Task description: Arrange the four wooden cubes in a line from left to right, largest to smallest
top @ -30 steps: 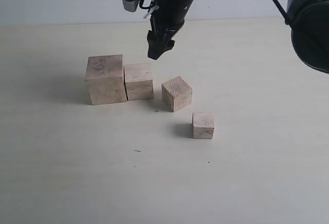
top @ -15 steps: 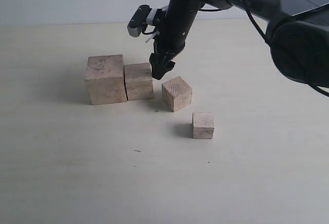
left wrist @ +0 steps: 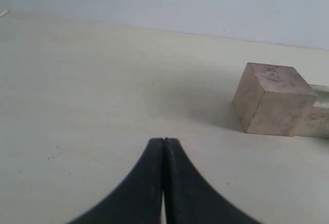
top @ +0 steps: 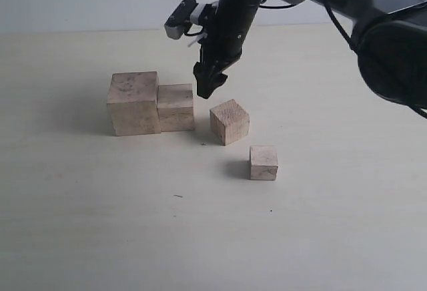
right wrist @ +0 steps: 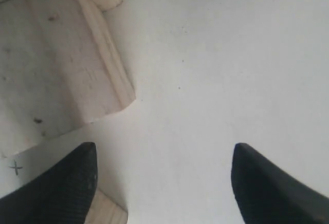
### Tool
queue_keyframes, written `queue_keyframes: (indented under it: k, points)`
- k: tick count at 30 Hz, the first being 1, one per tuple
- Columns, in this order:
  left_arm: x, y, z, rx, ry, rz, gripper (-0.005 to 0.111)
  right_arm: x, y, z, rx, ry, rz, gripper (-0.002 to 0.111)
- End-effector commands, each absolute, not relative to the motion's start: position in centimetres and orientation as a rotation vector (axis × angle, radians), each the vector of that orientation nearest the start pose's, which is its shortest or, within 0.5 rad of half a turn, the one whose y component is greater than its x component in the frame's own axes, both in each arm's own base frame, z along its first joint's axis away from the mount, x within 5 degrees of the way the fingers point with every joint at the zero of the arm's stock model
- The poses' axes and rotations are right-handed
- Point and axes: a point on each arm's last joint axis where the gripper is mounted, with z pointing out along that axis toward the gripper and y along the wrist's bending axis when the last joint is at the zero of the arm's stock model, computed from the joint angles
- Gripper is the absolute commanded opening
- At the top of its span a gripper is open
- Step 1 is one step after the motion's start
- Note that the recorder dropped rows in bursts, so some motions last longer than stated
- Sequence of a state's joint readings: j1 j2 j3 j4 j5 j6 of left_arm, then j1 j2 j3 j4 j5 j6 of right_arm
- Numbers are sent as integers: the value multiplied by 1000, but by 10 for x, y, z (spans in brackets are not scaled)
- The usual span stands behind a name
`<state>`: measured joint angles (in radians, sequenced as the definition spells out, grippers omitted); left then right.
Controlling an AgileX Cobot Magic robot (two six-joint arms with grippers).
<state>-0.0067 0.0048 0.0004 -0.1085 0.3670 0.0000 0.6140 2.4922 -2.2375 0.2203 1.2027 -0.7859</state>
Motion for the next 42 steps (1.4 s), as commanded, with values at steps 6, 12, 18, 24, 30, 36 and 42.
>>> queue_keyframes:
  k: [6,12,18,24,30,36,42]
  points:
    - [53,-4,181,-57,1844,-115,0,398,299,262,-1293,2431,344,58]
    - [53,-4,181,-57,1844,-115,0,389,288,304,-1119,2433,334,0]
    - [53,-4,181,-57,1844,-115,0,374,274,270,-933,2694,283,0]
    - [53,-4,181,-57,1844,-115,0,314,286,215,-1089,2779,250,1]
    - [53,-4,181,-57,1844,-115,0,321,282,205,-1129,2691,119,49]
    - [53,-4,181,-57,1844,-115,0,323,285,190,-1140,2712,109,86]
    - [53,-4,181,-57,1844,-115,0,326,288,167,-1152,2750,91,86]
